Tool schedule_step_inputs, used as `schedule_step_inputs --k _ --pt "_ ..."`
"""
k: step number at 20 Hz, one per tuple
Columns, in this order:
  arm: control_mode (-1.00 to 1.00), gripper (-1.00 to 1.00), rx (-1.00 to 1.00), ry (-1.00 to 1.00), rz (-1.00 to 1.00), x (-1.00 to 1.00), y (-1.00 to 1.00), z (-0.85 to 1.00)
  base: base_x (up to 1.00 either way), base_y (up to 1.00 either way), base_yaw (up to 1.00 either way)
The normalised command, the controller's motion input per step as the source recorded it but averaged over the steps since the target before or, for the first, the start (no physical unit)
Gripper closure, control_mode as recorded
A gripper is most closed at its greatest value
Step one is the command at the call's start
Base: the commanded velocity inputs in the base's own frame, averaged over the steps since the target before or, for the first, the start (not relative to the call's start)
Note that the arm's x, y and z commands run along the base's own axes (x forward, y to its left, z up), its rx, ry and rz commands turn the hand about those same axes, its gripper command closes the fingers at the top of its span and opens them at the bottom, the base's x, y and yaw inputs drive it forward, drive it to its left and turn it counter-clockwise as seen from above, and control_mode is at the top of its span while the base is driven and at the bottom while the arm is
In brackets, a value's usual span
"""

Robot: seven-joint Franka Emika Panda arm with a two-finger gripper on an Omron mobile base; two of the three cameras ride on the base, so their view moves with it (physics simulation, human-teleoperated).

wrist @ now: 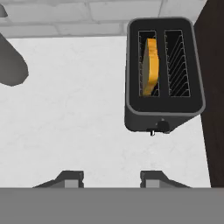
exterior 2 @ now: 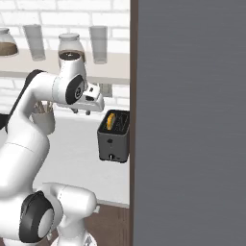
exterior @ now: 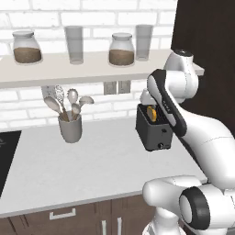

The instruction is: Start the toaster. Once the lever pops up, take the bread to the plate on the dining counter.

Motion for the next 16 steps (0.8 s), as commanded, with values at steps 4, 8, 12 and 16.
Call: schedule_step_inputs --k 4,8,12,16 --pt "-1.0 -1.0 0.0 0.0 -0.07 -0.07 -0.23 0.0 0.0 0.0 0.0" --pt "-1.0 -1.0 0.02 -0.01 -0.11 -0.05 -0.29 -0.1 0.0 0.0 0.0" --pt "-1.0 -1.0 0.01 -0.01 -0.02 -0.04 -0.04 -0.16 0.0 0.0 0.0" --pt "-1.0 -1.0 0.0 0.0 0.0 0.0 0.0 -0.26 0.0 0.0 0.0"
